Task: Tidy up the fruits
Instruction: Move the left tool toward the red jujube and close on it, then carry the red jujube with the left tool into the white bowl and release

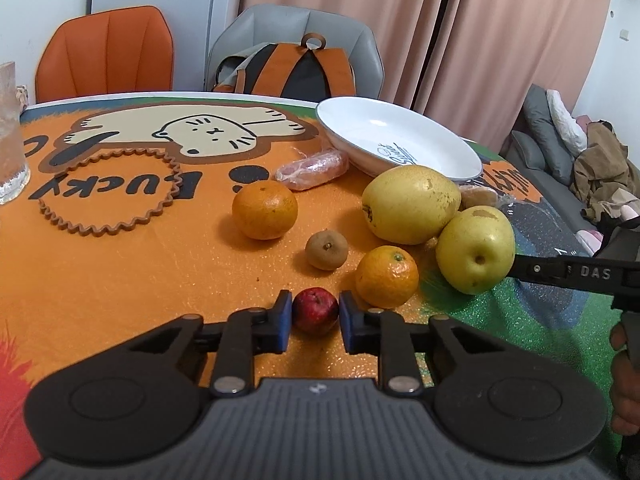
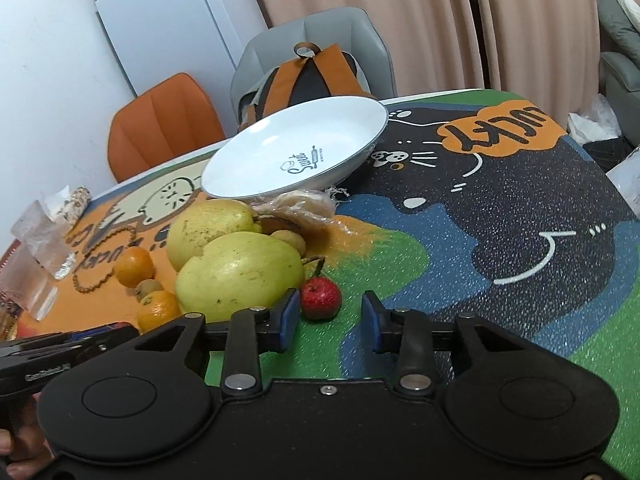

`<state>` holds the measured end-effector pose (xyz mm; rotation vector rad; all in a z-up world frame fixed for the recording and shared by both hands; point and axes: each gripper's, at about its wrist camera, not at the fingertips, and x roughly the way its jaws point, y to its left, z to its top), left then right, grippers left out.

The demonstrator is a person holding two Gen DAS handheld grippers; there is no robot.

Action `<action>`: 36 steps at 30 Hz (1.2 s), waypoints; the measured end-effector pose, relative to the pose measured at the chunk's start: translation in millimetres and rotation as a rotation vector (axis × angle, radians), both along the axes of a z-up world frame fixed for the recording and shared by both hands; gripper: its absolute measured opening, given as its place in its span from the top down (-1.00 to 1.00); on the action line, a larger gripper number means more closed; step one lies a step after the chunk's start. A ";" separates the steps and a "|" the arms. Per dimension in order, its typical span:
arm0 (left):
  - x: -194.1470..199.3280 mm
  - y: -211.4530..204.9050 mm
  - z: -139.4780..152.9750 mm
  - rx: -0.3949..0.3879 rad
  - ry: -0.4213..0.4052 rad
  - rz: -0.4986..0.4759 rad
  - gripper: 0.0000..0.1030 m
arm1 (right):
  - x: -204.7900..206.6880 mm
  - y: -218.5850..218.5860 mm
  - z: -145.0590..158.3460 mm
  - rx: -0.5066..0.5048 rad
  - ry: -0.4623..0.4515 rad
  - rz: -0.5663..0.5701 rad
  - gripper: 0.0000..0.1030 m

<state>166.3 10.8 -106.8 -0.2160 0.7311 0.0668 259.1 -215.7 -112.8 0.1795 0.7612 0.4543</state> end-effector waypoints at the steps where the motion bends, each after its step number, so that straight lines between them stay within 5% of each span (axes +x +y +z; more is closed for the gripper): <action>1: -0.6 -0.1 0.4 0.000 -0.002 0.001 0.55 | 1.8 0.4 -0.3 -0.001 -0.001 0.000 0.30; 4: -2.6 -0.3 4.3 0.001 -0.017 0.002 0.55 | 5.9 2.6 -0.7 -0.009 -0.008 0.006 0.35; 6: -4.0 -0.4 7.2 0.002 -0.024 0.001 0.55 | 7.5 3.9 -1.7 -0.009 -0.007 0.021 0.56; 25: -3.4 -2.0 52.9 0.046 -0.127 -0.013 0.55 | -8.3 -6.1 35.7 0.034 -0.099 0.008 0.57; 36: 28.1 -5.4 78.4 0.054 -0.150 -0.035 0.55 | 10.0 6.2 61.5 0.069 -0.133 0.027 0.57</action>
